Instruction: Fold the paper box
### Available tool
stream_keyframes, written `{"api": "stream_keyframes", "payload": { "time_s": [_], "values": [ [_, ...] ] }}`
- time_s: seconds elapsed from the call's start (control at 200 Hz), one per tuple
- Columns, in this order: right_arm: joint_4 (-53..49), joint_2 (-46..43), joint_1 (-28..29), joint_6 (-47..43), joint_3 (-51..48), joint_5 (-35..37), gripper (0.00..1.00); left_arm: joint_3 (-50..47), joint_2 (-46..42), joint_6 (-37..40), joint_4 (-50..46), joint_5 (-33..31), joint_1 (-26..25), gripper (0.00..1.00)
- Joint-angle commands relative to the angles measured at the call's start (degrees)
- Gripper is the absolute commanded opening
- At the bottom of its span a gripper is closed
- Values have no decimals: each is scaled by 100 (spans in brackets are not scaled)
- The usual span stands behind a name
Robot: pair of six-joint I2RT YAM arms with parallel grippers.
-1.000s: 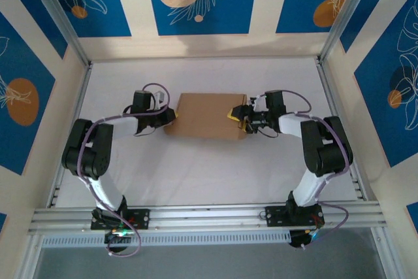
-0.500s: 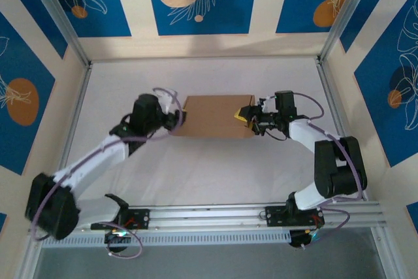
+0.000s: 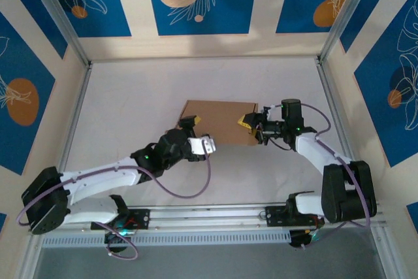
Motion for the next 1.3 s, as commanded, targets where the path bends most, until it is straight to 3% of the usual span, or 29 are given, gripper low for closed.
{"api": "stream_keyframes", "payload": {
  "time_s": [0.0, 0.225, 0.445, 0.635, 0.755, 0.875, 1.0, 1.151, 1.296],
  "values": [
    [-15, -348, -1, 206, -62, -349, 51, -119, 104, 987, 218, -163, -154, 100],
    [16, -611, -17, 424, -132, -373, 51, -280, 313, 1524, 974, -762, -251, 99],
    [300, -762, -6, 799, -267, -418, 51, -318, 1232, 2796, 3377, -1869, -269, 87],
    [365, -900, -4, 998, -275, -453, 51, -152, 1391, 2842, 3480, -1823, -273, 74],
    [29, -1031, -21, 862, -169, -427, 57, -112, 1234, 2621, 3275, -1889, -277, 63],
    [-423, -1148, -47, 604, -43, -364, 66, 12, 841, 2215, 2306, -1846, -281, 59],
    [-1378, -1351, -58, -43, 277, -77, 79, 370, 351, 1601, 611, -1610, -279, 57],
    [-3225, -1803, -152, -1232, 949, 972, 85, 989, -50, 776, -1378, -1381, -282, 57],
    [-4569, -2216, -216, -2343, 1773, 2347, 85, 2098, -15, -153, -4084, -529, -282, 58]
  ]
}}
